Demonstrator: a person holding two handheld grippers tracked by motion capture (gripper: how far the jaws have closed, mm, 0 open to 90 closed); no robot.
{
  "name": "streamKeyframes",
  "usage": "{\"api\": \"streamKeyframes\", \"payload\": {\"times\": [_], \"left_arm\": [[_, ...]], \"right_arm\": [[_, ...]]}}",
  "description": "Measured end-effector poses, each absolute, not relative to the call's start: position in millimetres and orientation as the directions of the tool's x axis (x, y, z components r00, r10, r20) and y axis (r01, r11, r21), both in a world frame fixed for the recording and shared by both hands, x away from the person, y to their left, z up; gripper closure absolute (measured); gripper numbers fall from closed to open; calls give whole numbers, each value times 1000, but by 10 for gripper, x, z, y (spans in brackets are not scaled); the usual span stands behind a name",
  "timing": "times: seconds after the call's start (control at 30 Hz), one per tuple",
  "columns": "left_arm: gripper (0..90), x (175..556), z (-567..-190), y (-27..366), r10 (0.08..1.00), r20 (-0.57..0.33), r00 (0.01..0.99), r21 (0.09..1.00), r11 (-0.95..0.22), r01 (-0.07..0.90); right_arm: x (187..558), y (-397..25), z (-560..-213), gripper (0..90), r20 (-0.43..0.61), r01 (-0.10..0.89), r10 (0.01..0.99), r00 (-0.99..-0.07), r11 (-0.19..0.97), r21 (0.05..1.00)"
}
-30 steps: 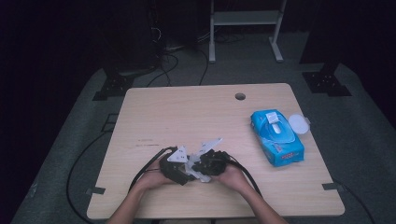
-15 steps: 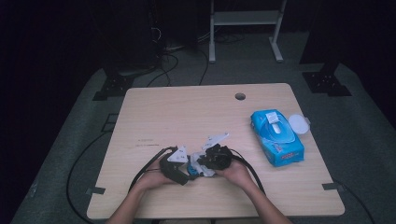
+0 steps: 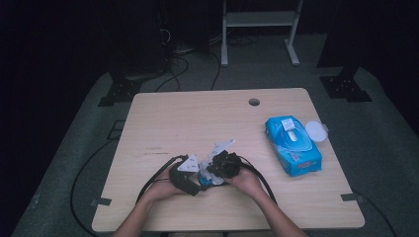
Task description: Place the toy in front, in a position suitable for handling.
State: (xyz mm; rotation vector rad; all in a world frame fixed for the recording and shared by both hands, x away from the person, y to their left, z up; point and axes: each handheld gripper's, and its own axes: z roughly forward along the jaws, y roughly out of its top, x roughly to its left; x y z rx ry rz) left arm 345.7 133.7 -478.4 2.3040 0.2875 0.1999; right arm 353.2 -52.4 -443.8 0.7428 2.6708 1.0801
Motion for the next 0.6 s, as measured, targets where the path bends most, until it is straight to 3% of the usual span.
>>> {"api": "streamKeyframes", "payload": {"times": [0.23,0.6], "left_arm": [[253,3456,-4786,1339,270,51,962,734,-663,147],[253,3454,-4785,1328,272,54,961,734,-663,147]], "right_arm": [[3492,-404,-4460,839,12,369,494,-870,633,681],[3590,-680,-4421,839,48,438,566,-823,578,689]]}}
